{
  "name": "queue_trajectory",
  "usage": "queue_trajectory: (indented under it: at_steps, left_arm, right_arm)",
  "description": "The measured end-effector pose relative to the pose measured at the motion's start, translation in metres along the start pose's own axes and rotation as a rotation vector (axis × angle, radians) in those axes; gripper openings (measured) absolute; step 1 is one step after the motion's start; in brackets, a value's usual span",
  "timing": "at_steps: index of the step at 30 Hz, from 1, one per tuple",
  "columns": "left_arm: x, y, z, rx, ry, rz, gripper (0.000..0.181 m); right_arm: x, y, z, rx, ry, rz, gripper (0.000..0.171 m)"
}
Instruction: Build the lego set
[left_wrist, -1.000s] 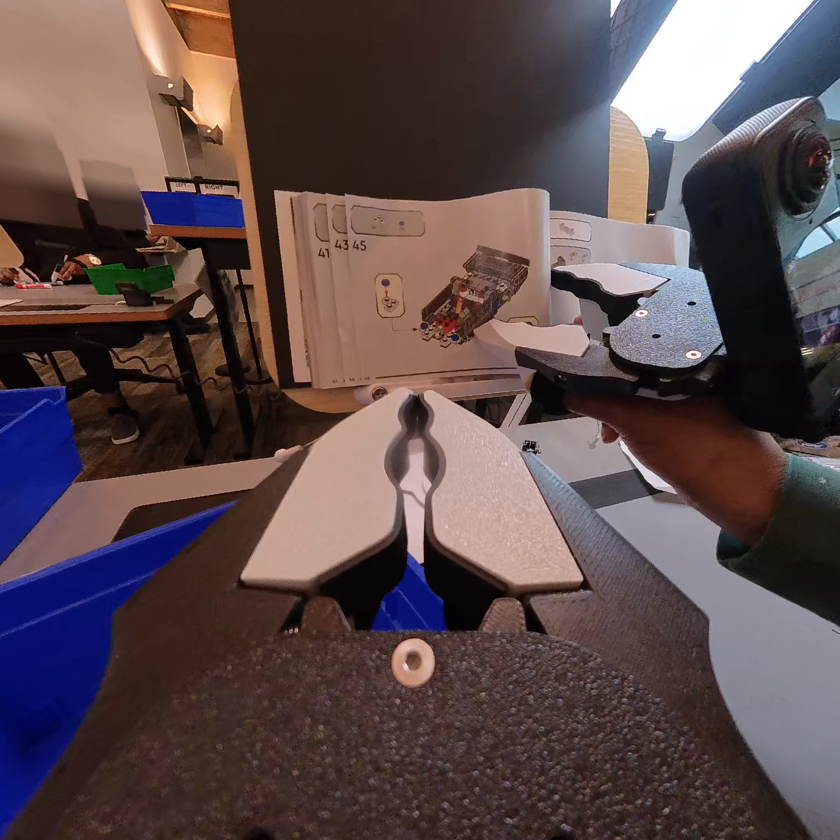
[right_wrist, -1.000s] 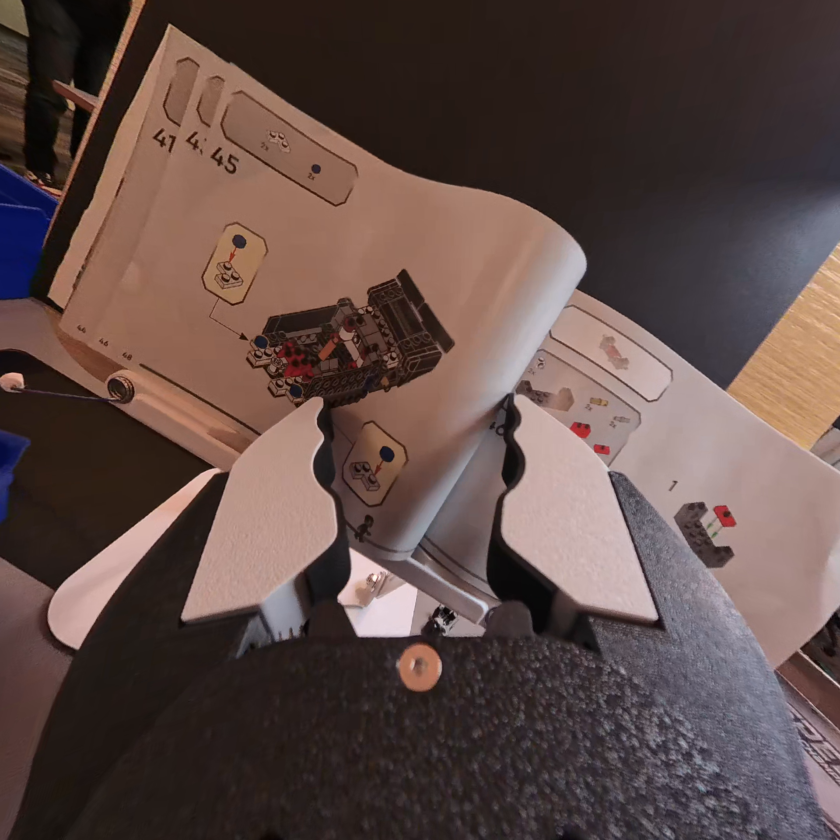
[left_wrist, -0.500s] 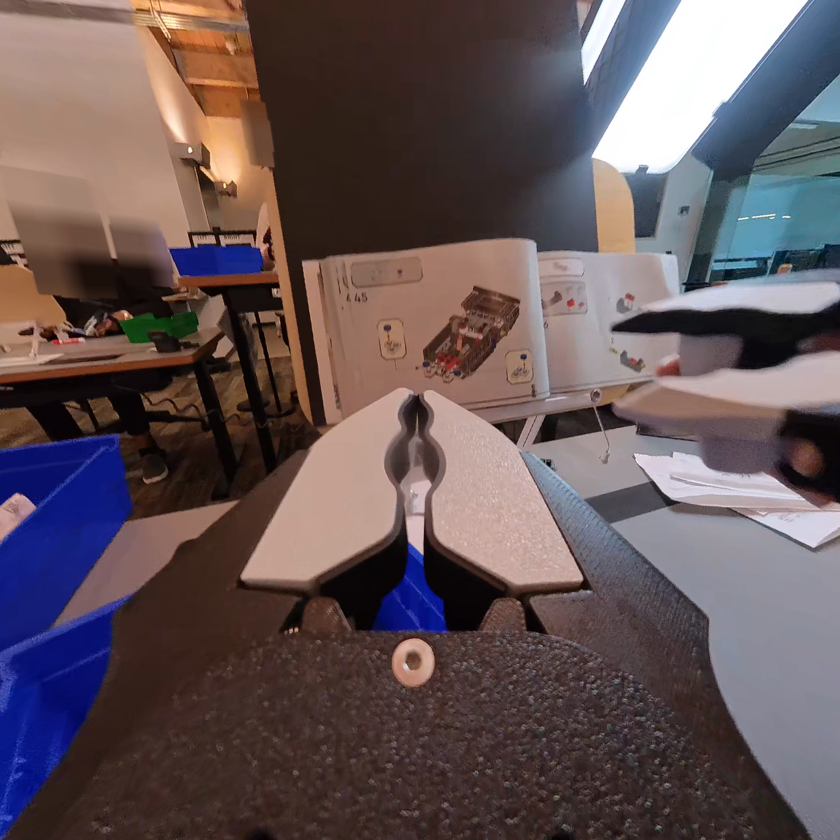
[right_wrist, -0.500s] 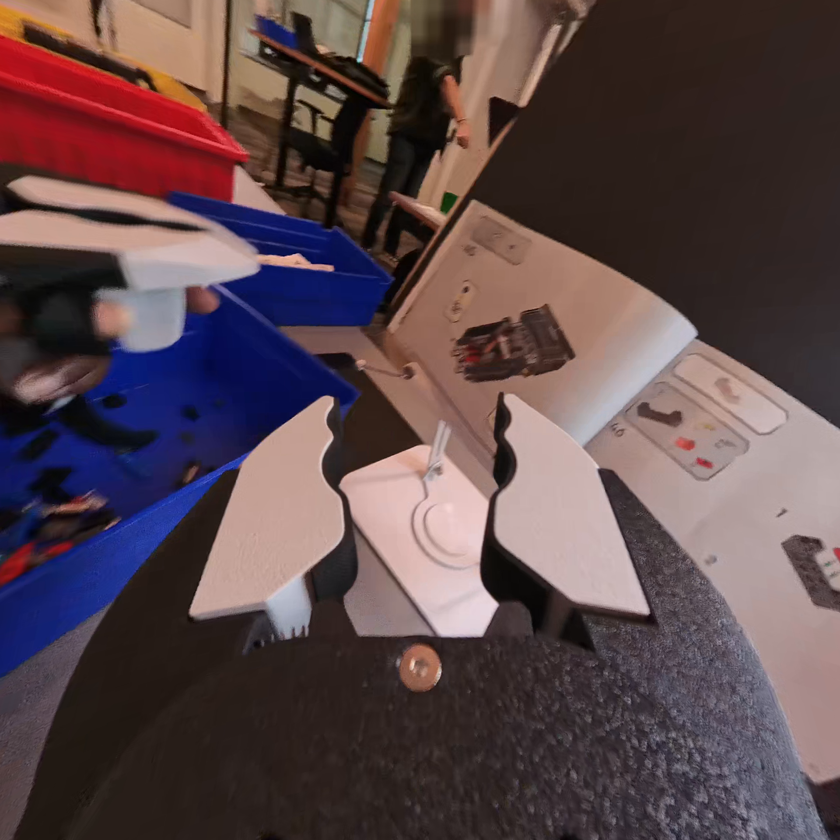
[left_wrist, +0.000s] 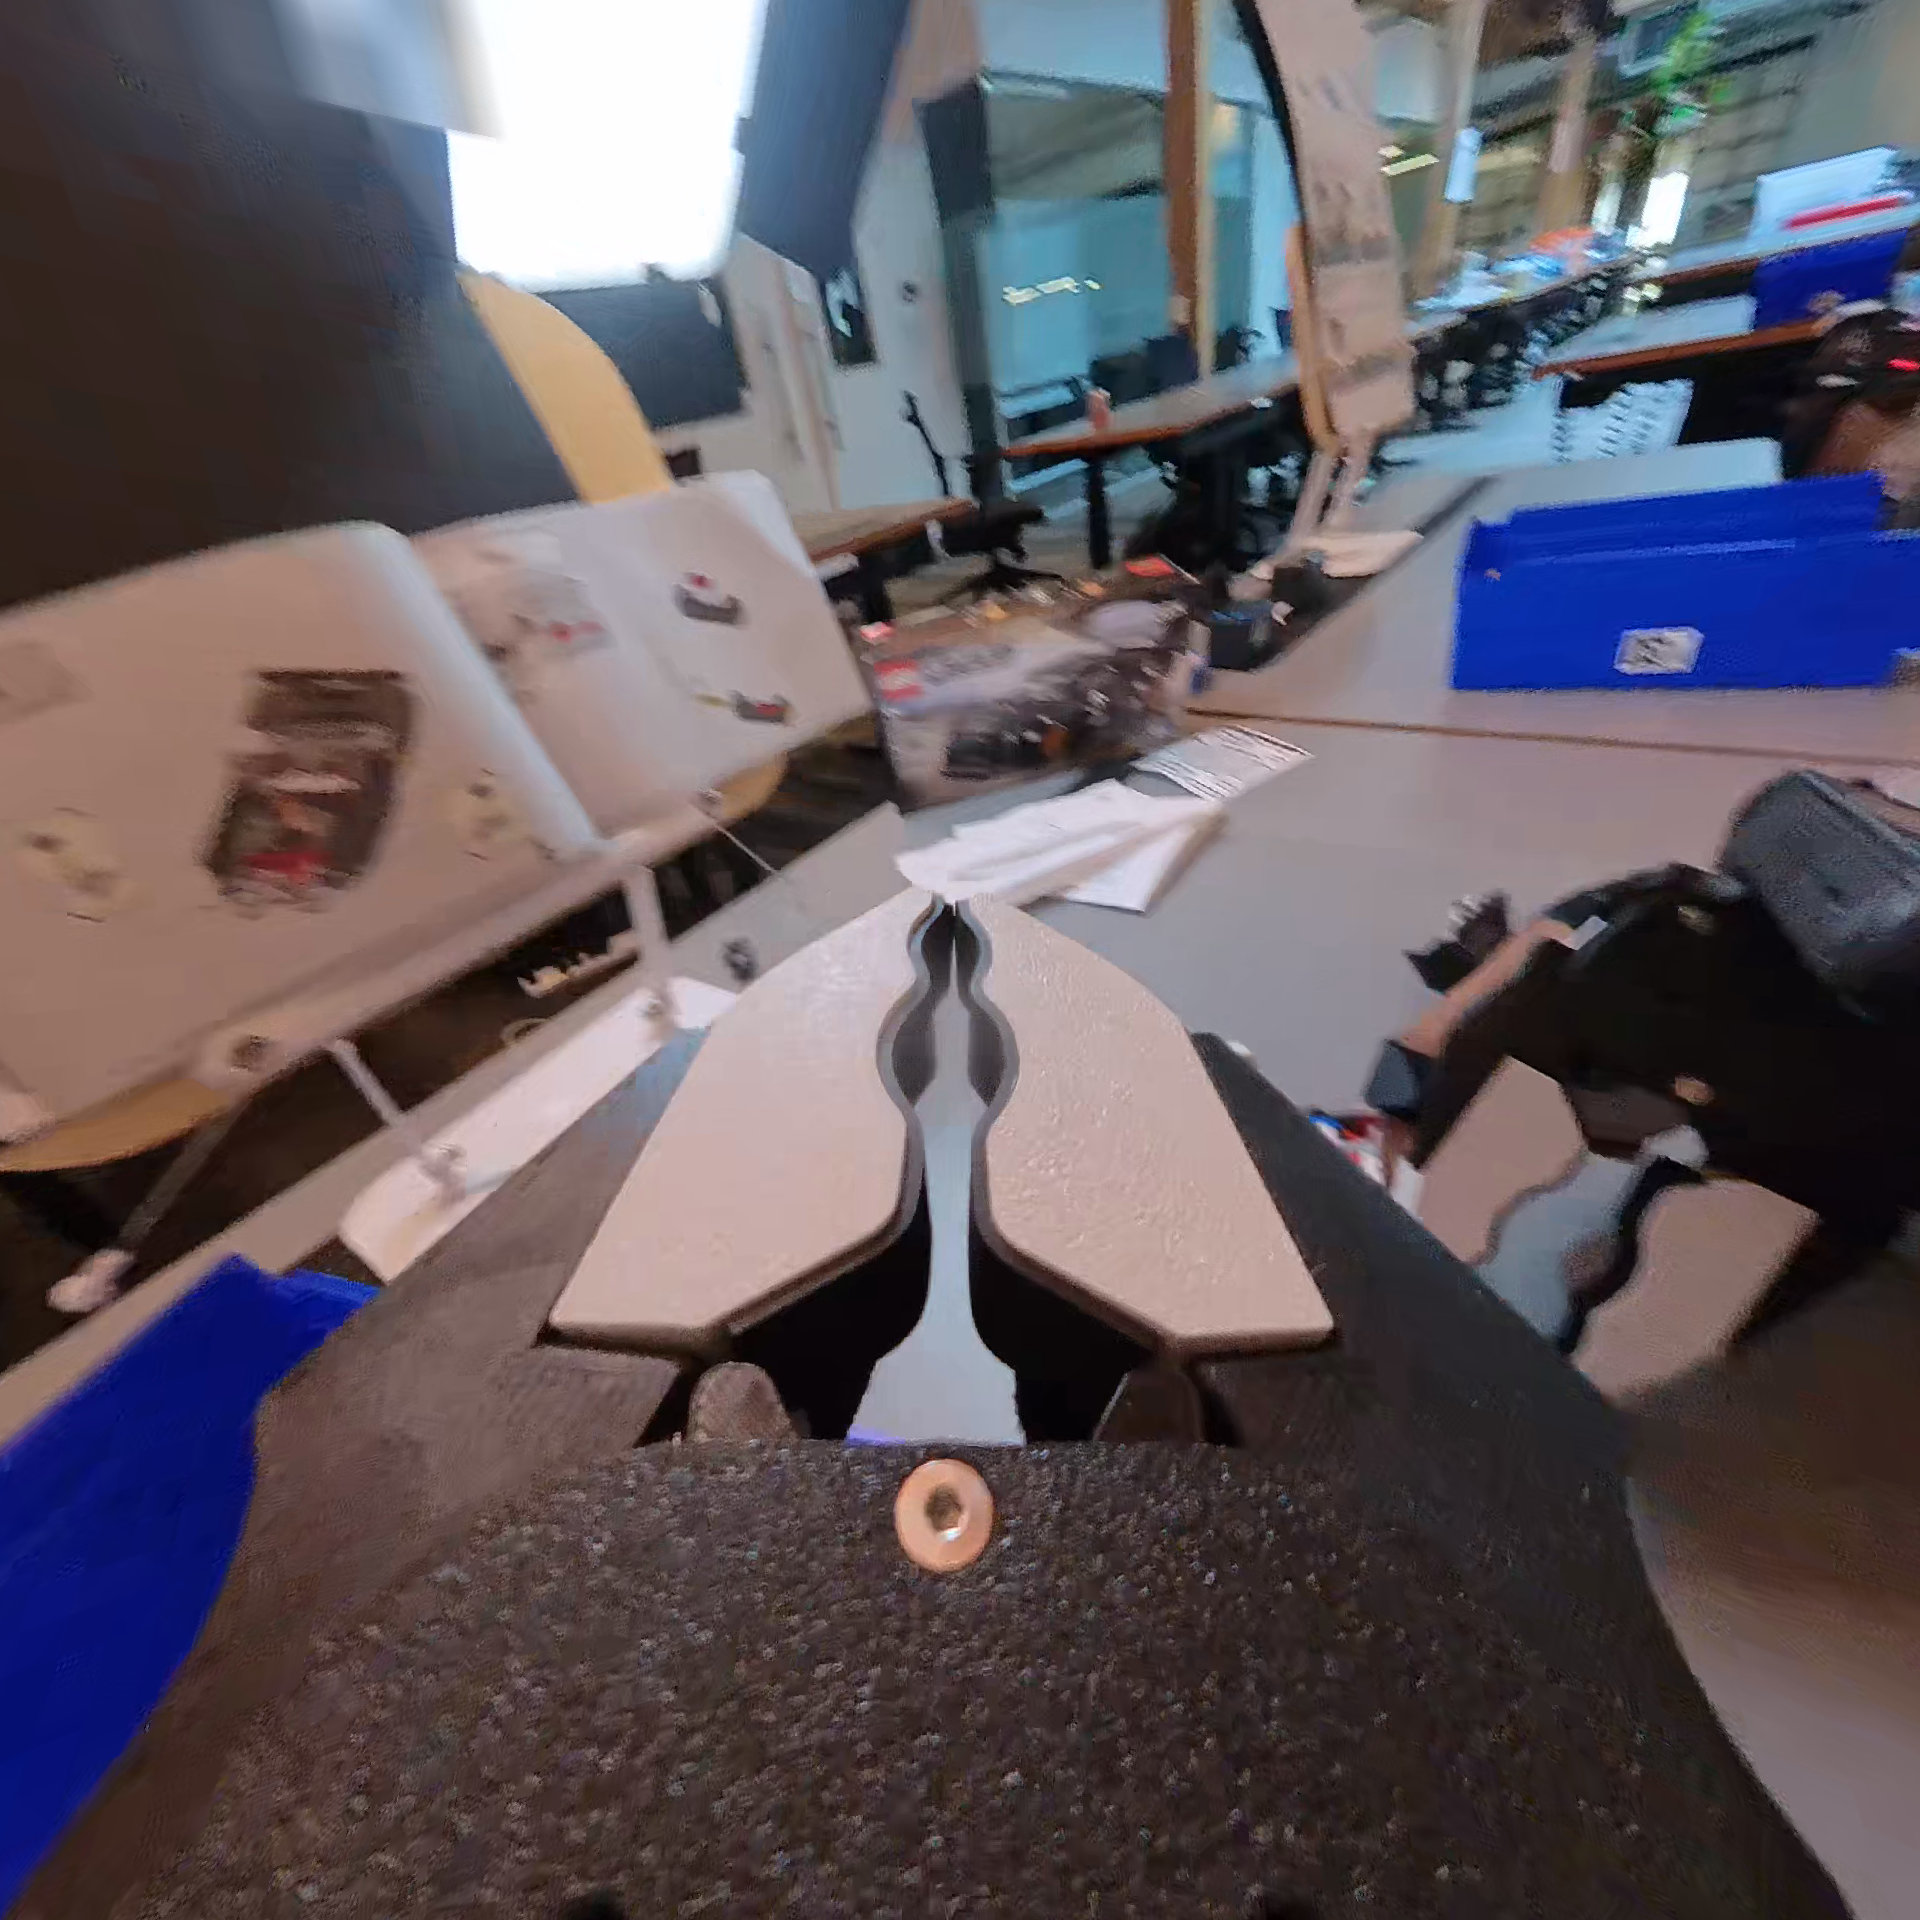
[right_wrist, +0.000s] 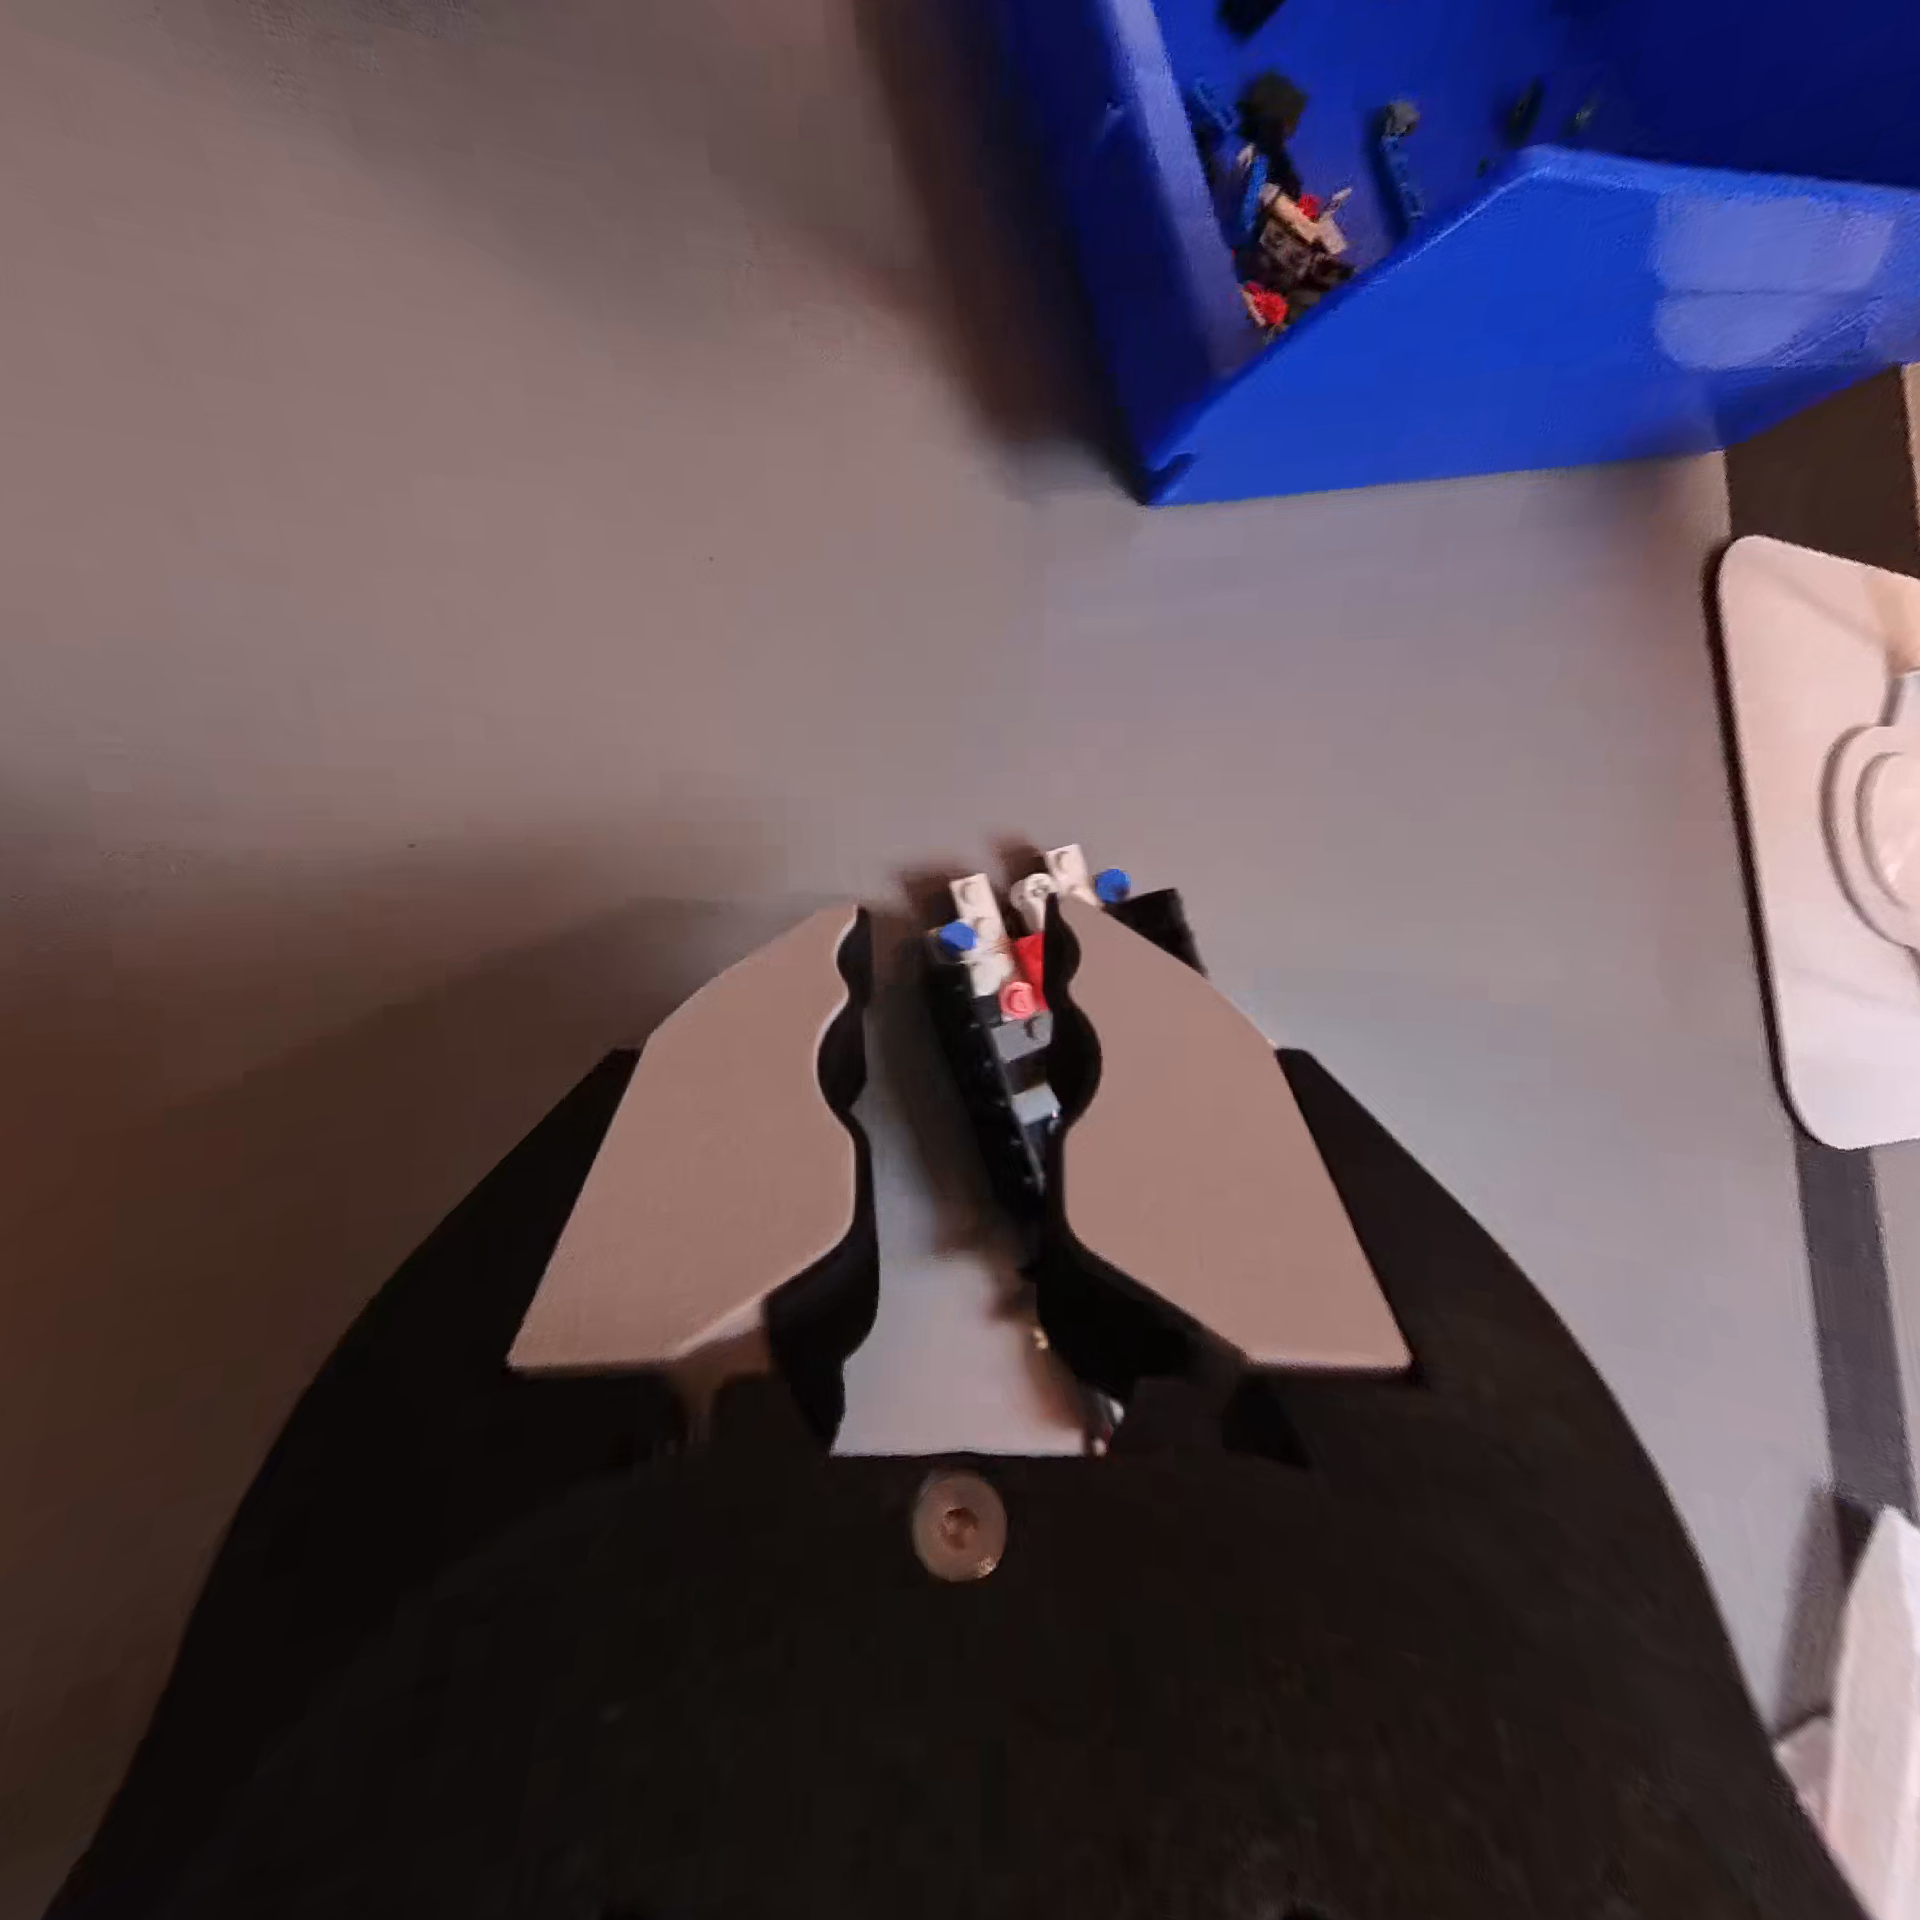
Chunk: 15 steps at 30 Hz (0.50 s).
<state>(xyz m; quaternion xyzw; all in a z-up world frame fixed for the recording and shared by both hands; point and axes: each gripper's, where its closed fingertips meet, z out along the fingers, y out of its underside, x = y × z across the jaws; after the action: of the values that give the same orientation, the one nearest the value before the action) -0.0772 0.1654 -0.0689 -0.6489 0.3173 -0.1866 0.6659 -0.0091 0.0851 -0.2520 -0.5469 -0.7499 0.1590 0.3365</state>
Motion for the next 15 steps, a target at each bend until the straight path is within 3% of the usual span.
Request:
queue_trajectory:
  at_steps: [4, 8, 15]
  left_arm:
    - [0.051, 0.052, -0.005, -0.109, 0.119, -0.037, 0.006]
    - [0.075, 0.097, -0.012, -0.202, 0.146, 0.003, 0.011]
    - [0.087, 0.123, -0.008, -0.227, 0.163, -0.016, 0.014]
  right_arm:
    - [-0.004, 0.012, 0.004, -0.021, 0.034, 0.009, 0.022]
    - [-0.007, 0.02, 0.0, -0.016, 0.042, 0.024, 0.017]
    - [-0.008, 0.028, -0.008, -0.004, 0.029, 0.064, 0.012]
